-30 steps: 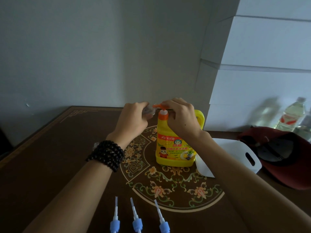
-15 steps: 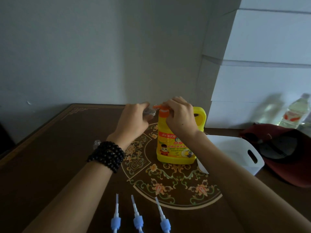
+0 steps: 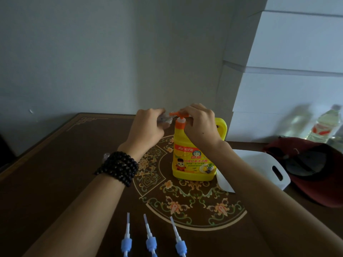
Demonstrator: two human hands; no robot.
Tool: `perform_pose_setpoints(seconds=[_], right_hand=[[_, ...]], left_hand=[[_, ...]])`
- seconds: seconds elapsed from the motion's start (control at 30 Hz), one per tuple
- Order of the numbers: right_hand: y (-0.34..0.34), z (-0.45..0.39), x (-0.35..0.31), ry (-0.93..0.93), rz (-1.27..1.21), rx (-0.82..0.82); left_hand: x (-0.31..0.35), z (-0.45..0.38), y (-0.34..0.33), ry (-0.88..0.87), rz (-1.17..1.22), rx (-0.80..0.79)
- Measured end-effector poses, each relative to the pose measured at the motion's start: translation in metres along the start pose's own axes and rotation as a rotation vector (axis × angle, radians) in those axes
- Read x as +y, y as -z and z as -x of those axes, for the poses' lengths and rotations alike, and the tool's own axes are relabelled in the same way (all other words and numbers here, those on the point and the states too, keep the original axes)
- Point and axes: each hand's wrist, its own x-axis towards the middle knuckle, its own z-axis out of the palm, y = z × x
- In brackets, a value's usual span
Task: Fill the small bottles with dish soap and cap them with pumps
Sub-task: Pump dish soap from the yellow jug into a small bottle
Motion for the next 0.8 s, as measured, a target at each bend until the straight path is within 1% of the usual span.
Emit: perform_pose_setpoints(seconds=[0.13, 0.37, 0.47, 0.7, 0.8], right_hand=[[-0.004, 0.006, -0.002, -0.023, -0.026, 0.006], [0.007, -0.010, -0.007, 0.013, -0.008, -0.017], [0.006, -0.009, -0.009, 0.011, -0.023, 0.011], [-0.007, 0.005, 0.000, -0.033, -0.017, 0.001], [-0.007, 0.006, 0.001, -0.023, -0.019, -0.006]], left_hand=[[-0.004, 0.008, -0.006, 0.004, 0.018, -0.008], [-0.002, -0.006, 0.006, -0.040, 0.005, 0.053], [-0.002, -0.008, 0.006, -0.033, 0.013, 0.062], [-0.007, 0.004, -0.006, 0.014, 0.027, 0.011], [-0.006, 0.006, -0.006, 0.028, 0.024, -0.005]])
